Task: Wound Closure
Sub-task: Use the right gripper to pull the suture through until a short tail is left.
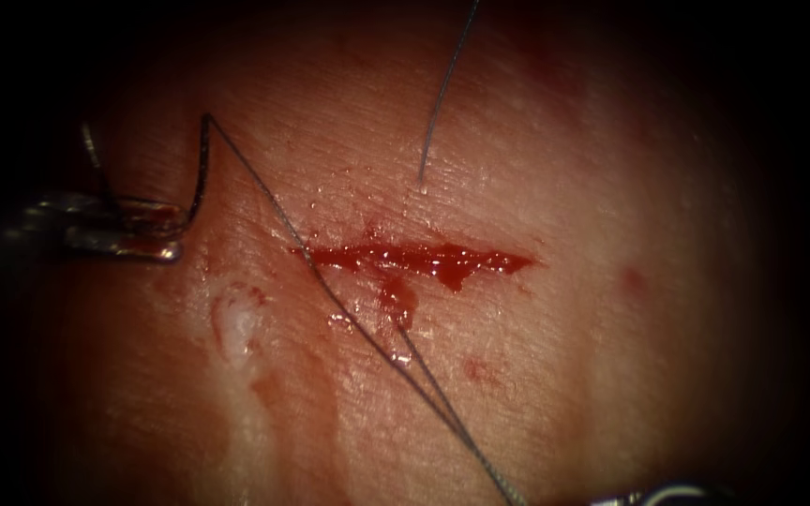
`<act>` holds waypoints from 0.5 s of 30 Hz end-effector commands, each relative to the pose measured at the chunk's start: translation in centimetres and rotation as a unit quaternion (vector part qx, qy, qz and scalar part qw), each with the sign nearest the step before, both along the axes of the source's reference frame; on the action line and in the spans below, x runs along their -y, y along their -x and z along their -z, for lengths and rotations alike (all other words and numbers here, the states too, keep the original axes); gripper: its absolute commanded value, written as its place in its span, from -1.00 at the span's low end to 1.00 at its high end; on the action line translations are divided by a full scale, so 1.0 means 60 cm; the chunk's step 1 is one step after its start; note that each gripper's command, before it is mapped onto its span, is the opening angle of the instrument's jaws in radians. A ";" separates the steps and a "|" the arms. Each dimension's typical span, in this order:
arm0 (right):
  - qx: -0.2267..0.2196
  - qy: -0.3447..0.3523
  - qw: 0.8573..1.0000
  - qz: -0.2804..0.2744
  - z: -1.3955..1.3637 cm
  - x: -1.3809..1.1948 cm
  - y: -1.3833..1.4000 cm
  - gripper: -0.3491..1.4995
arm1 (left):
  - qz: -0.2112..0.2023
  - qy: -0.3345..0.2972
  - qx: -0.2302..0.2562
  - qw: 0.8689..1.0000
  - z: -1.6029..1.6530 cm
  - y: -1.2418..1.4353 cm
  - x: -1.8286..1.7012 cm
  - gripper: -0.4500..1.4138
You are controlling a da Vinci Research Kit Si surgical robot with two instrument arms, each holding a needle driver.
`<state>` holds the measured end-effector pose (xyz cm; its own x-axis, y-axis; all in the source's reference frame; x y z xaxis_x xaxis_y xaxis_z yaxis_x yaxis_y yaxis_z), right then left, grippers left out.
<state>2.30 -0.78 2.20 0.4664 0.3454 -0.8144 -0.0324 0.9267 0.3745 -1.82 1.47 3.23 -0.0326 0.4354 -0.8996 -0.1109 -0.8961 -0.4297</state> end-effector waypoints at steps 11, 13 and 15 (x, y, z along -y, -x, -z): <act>-0.013 0.014 1.000 -0.023 -0.0011 -0.0050 -0.0002 0.78 | 0.046 -0.008 -0.004 0.999 -0.0001 -0.0110 -0.0044 -1.00; -0.014 0.014 1.000 -0.024 -0.0017 -0.0054 -0.0003 0.78 | 0.051 -0.009 -0.007 0.999 0.0000 -0.0124 -0.0050 -1.00; -0.016 0.015 0.999 -0.027 -0.0022 -0.0058 -0.0003 0.78 | 0.060 -0.013 -0.009 0.998 -0.0001 -0.0141 -0.0058 -1.00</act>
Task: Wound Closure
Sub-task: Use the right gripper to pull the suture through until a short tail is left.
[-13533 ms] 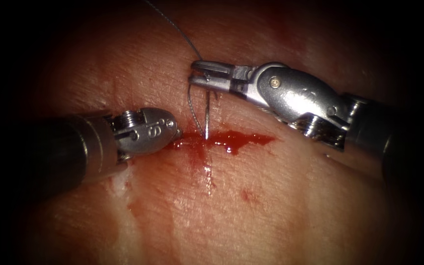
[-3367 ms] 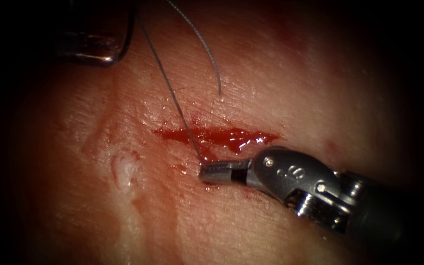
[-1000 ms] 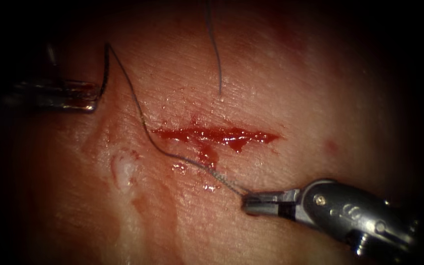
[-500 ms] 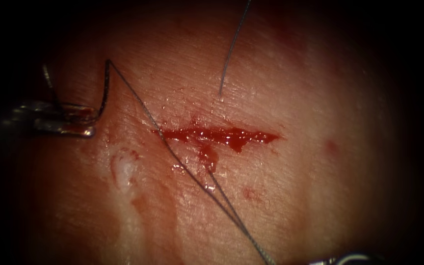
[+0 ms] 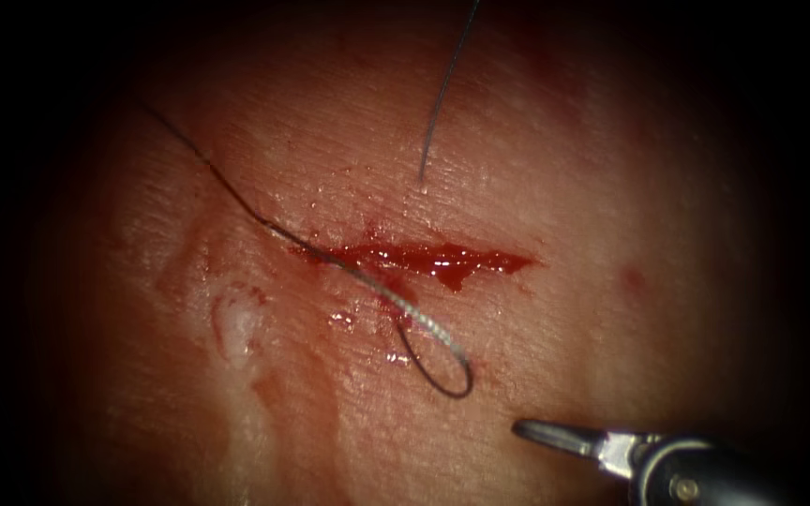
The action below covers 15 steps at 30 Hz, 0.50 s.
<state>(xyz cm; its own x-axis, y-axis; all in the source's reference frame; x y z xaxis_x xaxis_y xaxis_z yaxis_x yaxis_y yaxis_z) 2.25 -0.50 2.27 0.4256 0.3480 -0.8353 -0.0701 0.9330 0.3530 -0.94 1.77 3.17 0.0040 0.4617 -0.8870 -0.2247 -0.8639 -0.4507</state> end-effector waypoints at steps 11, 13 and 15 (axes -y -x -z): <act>0.015 0.012 0.999 -0.043 -0.0083 -0.0062 -0.0068 0.72 | 0.006 0.009 0.003 1.000 -0.0022 0.0017 0.0000 -1.00; 0.020 0.018 0.998 -0.049 -0.0103 -0.0067 -0.0089 0.72 | 0.000 0.012 0.011 1.000 -0.0023 0.0036 0.0004 -1.00; 0.022 0.026 0.998 -0.053 -0.0129 -0.0065 -0.0114 0.72 | -0.003 0.015 0.017 1.000 -0.0027 0.0056 0.0010 -1.00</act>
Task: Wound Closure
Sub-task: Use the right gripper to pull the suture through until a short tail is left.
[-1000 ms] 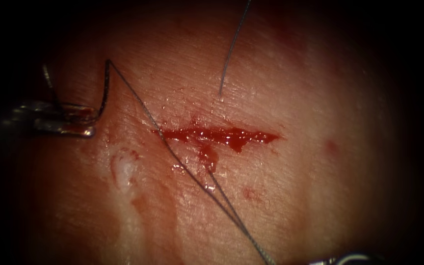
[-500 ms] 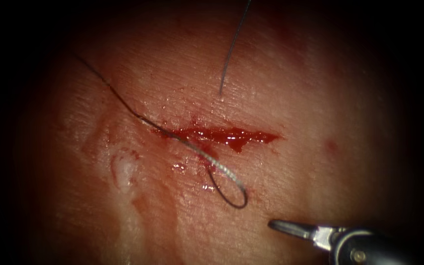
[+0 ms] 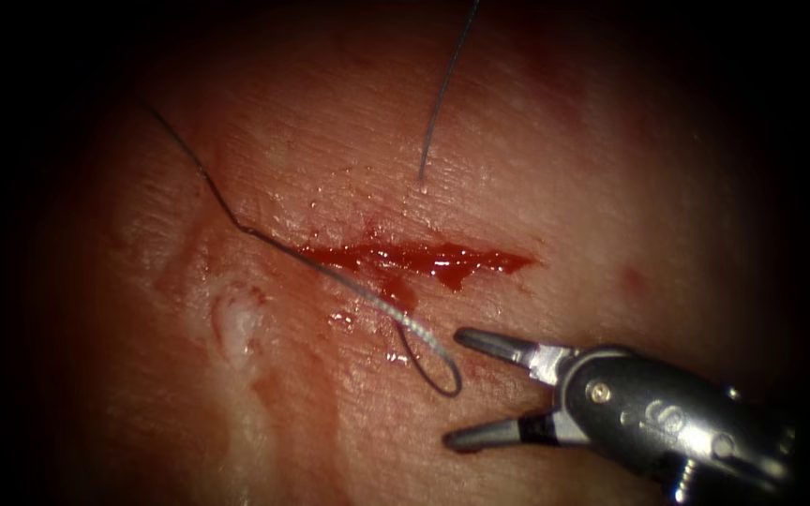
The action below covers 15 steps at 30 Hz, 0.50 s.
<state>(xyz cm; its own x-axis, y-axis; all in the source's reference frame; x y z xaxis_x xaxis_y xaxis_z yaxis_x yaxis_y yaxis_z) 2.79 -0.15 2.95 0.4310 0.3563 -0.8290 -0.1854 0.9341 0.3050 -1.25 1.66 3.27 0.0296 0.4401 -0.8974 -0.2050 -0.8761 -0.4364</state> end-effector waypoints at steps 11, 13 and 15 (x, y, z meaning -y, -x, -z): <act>0.013 0.012 1.000 -0.003 -0.0080 -0.0006 -0.0089 -0.80 | -0.003 0.003 0.009 1.000 -0.0025 0.0036 0.0008 -1.00; 0.010 0.009 1.000 0.006 -0.0077 -0.0003 -0.0081 -1.00 | -0.004 0.004 0.010 1.000 -0.0026 0.0036 0.0011 -1.00; 0.005 0.001 1.000 0.027 -0.0072 0.0003 -0.0069 -1.00 | -0.006 0.004 0.012 1.000 -0.0027 0.0038 0.0012 -1.00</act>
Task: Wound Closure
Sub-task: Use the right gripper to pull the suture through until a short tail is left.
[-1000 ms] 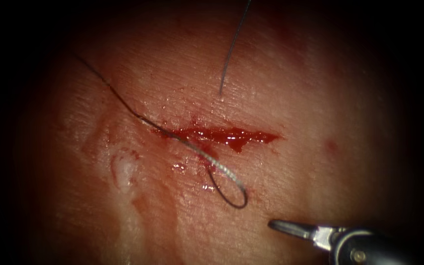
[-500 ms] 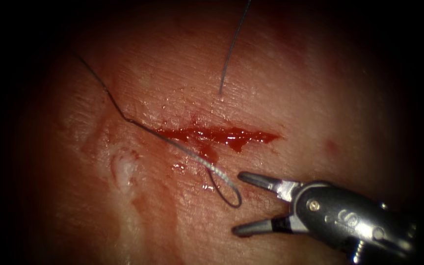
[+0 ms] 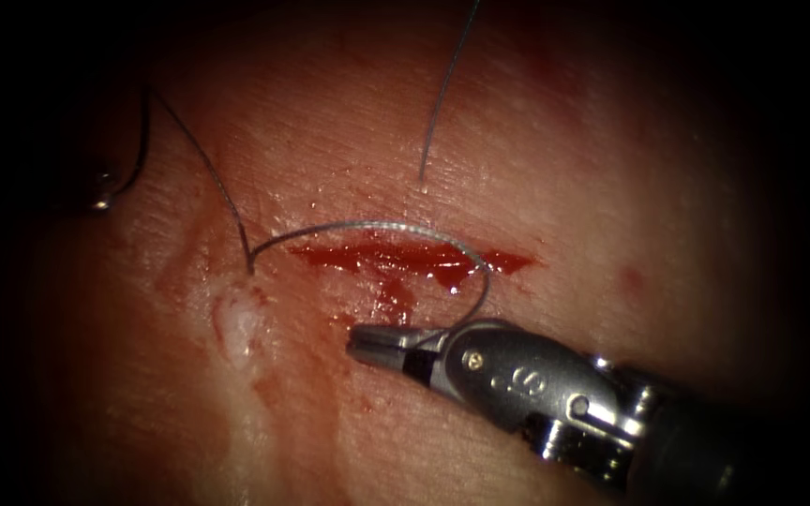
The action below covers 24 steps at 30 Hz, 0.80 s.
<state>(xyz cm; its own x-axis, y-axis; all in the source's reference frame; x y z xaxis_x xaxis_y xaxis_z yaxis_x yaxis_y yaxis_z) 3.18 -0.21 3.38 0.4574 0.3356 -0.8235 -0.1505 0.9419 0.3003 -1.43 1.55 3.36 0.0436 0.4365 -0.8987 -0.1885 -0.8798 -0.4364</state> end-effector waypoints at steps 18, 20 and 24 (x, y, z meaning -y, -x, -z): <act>0.064 0.005 0.990 0.123 0.0145 0.0115 0.0239 -1.00 | -0.101 0.012 0.112 0.988 0.0037 0.0083 0.0051 -1.00; 0.069 0.004 0.989 0.131 0.0155 0.0126 0.0257 -1.00 | -0.103 0.010 0.119 0.988 0.0047 0.0080 0.0056 -1.00; 0.070 -0.003 0.986 0.154 0.0179 0.0153 0.0283 -1.00 | -0.085 0.007 0.118 0.989 0.0061 0.0063 0.0059 -1.00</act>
<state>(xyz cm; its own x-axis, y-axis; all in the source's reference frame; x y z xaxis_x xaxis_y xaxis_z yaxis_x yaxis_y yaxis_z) 1.43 -1.14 2.26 0.6496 0.1671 -0.7416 0.1112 0.9441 0.3102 -1.74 1.16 2.92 0.1798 0.4476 -0.8760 0.0687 -0.8940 -0.4427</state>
